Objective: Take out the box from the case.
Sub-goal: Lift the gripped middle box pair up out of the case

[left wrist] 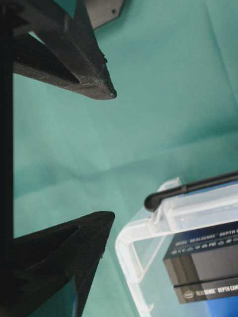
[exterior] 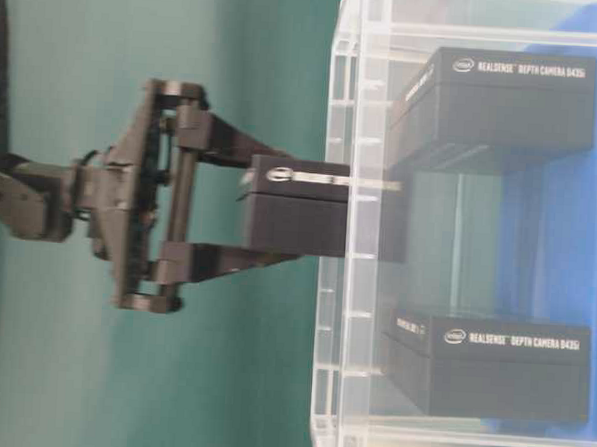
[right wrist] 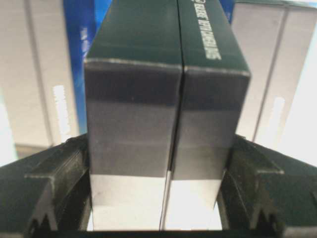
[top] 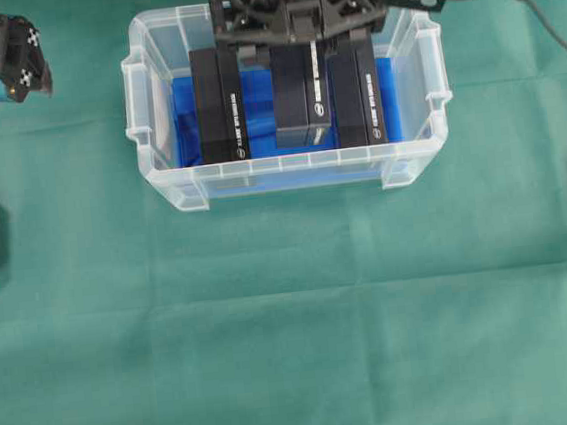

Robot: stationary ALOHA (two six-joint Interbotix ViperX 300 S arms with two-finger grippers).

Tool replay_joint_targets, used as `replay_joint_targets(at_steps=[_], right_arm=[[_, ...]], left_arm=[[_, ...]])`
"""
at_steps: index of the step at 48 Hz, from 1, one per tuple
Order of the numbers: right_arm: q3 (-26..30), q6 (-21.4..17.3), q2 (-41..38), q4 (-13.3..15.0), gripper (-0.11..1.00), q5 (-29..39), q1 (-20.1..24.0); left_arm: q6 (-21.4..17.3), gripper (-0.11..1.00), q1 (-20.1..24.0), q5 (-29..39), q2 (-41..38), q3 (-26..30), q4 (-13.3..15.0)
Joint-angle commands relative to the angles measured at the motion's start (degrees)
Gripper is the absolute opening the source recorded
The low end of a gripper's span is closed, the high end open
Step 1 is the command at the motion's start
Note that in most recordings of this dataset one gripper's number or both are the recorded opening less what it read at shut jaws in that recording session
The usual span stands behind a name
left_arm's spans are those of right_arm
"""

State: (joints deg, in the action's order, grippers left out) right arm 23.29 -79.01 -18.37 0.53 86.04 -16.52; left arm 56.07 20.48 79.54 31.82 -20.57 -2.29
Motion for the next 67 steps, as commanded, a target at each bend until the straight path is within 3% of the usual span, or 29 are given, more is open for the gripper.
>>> replay_joint_targets(at_steps=[1,24,67], right_arm=[[3.78,-0.09,3.08,0.26,0.67,1.58,-0.44],[12.13,0.00,3.08,0.44,0.67,8.79,-0.44],[13.71,0.00,3.52,1.23,0.67,10.99,-0.44]], left_arm=[[-0.09,0.97,-0.09,-0.26,0.44,0.53,-0.09],[-0.09,0.97,-0.09,-0.26,0.44,0.53,-0.09],[-0.18,0.97,-0.18,-0.26,0.53,0.44,-0.09]])
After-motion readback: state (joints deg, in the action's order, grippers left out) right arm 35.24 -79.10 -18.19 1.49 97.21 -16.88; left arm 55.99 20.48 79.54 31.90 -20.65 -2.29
